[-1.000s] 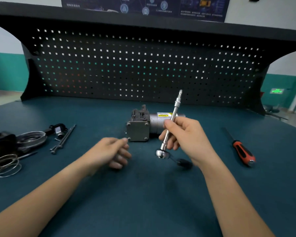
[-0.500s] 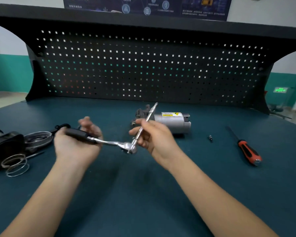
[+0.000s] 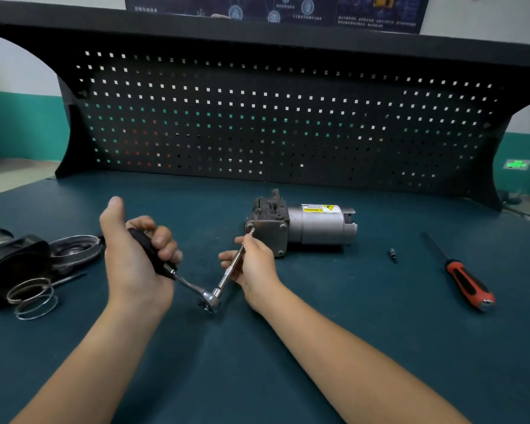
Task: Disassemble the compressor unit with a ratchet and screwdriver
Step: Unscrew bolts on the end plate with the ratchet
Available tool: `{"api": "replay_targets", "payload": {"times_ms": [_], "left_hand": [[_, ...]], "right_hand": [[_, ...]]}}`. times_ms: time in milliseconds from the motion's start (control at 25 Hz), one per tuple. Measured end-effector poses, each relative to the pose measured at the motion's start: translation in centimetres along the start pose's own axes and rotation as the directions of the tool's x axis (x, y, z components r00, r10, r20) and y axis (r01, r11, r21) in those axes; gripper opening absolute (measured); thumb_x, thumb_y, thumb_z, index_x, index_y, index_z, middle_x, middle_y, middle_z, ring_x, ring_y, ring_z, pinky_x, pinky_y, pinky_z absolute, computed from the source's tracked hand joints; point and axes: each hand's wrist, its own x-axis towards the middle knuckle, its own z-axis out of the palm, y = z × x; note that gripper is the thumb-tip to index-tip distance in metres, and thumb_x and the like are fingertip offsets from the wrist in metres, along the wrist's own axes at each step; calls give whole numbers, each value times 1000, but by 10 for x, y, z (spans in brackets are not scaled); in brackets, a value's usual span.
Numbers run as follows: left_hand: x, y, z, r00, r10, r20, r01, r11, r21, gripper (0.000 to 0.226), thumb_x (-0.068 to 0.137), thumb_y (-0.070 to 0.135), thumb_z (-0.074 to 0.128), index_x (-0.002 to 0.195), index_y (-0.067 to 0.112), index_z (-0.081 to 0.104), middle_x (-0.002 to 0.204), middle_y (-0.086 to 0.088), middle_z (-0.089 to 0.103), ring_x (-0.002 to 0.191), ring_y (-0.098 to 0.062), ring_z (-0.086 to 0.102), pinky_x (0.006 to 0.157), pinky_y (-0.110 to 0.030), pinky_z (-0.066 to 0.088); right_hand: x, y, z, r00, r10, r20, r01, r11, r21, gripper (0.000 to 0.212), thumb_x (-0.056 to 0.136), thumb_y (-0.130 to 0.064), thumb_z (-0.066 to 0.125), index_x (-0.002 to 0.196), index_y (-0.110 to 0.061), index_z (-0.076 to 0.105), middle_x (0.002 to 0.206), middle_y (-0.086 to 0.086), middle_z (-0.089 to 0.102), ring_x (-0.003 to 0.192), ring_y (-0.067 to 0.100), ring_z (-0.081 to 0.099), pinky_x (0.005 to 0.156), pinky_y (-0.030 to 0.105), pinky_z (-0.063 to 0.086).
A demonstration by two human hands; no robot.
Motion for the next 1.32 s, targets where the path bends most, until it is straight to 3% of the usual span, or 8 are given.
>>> {"api": "replay_targets", "payload": {"times_ms": [240, 480, 720, 1000, 1320], "left_hand": [[-5, -2, 3, 997, 53, 58, -56, 998, 37, 41, 94, 43, 35, 60, 20, 37, 41, 9, 30, 34, -7, 26, 37, -15, 28], [-12, -8, 5, 996, 74, 57, -76, 997, 35, 44, 93, 46, 36, 58, 20, 37, 43, 8, 32, 36, -8, 28, 38, -15, 30], [-11, -8, 3, 1000, 14, 7, -13, 998, -64, 49, 93, 47, 34, 51, 22, 35, 45, 9, 31, 37, -8, 28, 38, -16, 29], [-5, -4, -2, 993, -106, -58, 92, 974, -206, 43, 92, 47, 36, 57, 22, 32, 48, 10, 30, 37, -7, 30, 39, -13, 31], [-6, -4, -3, 992, -117, -39, 103, 961, -256, 44, 93, 42, 35, 53, 21, 33, 47, 10, 30, 37, -6, 31, 41, -13, 30]], "right_hand": [[4, -1, -6, 997, -10, 74, 9, 1000, 7, 26, 102, -25, 31, 86, -15, 48, 43, -3, 59, 37, 6, 54, 45, 17, 43], [7, -1, -10, 995, -8, 95, 6, 1000, 13, 28, 102, -27, 33, 84, -14, 50, 41, -2, 58, 36, 7, 53, 43, 15, 43], [8, -2, -13, 996, -18, 90, 18, 1000, -3, 28, 101, -26, 36, 80, -13, 50, 41, -2, 57, 36, 7, 52, 43, 16, 42], [6, -7, -15, 996, -43, 74, 46, 998, -42, 27, 99, -25, 40, 78, -12, 50, 38, -3, 54, 33, 6, 49, 41, 16, 39], [8, -5, -12, 998, -41, 39, 44, 998, -55, 26, 98, -24, 40, 77, -12, 50, 34, -4, 50, 29, 7, 43, 39, 15, 34]]}}
